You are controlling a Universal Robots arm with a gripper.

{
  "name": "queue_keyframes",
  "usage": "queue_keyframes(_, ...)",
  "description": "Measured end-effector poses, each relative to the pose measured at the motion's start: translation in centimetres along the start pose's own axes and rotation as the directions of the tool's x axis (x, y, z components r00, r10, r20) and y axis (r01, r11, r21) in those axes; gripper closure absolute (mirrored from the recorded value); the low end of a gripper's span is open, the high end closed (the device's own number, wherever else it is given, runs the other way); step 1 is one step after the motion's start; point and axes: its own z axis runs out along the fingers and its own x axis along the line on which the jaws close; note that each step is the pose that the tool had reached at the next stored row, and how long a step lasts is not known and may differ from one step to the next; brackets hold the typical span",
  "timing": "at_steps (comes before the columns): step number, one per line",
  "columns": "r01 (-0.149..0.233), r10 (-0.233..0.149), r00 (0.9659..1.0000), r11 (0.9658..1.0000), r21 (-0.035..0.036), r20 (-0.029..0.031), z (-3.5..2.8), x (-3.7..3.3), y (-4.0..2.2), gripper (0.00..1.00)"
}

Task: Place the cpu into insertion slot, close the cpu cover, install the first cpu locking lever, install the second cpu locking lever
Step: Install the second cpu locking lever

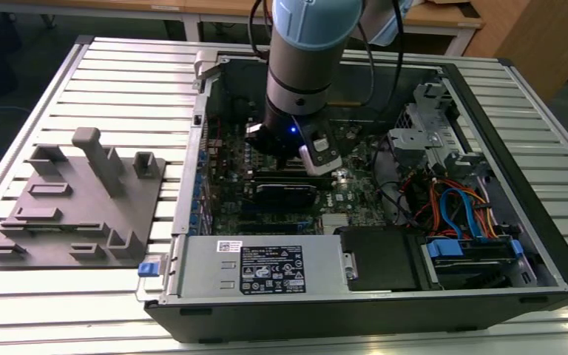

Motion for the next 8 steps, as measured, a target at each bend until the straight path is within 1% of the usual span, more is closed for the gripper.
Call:
queue_keyframes(2, 0.0, 0.0, 1.0, 1.0, -0.0092, -0.0006, 0.1, 0.0, -0.24, 0.9)
queue_keyframes(3, 0.0, 0.0, 1.0, 0.9999, -0.0152, -0.0011, 0.13, -0.01, -0.29, 0.9)
queue_keyframes(4, 0.0, 0.0, 1.0, 0.9998, -0.0197, -0.0014, 0.14, -0.01, -0.31, 0.9)
queue_keyframes(5, 0.0, -0.001, 1.0, 0.9998, -0.0214, -0.0014, 0.15, -0.01, -0.3, 0.9)
queue_keyframes(8, 0.001, -0.001, 1.0, 0.9998, -0.0217, -0.0015, 0.15, 0.02, -0.31, 0.9)
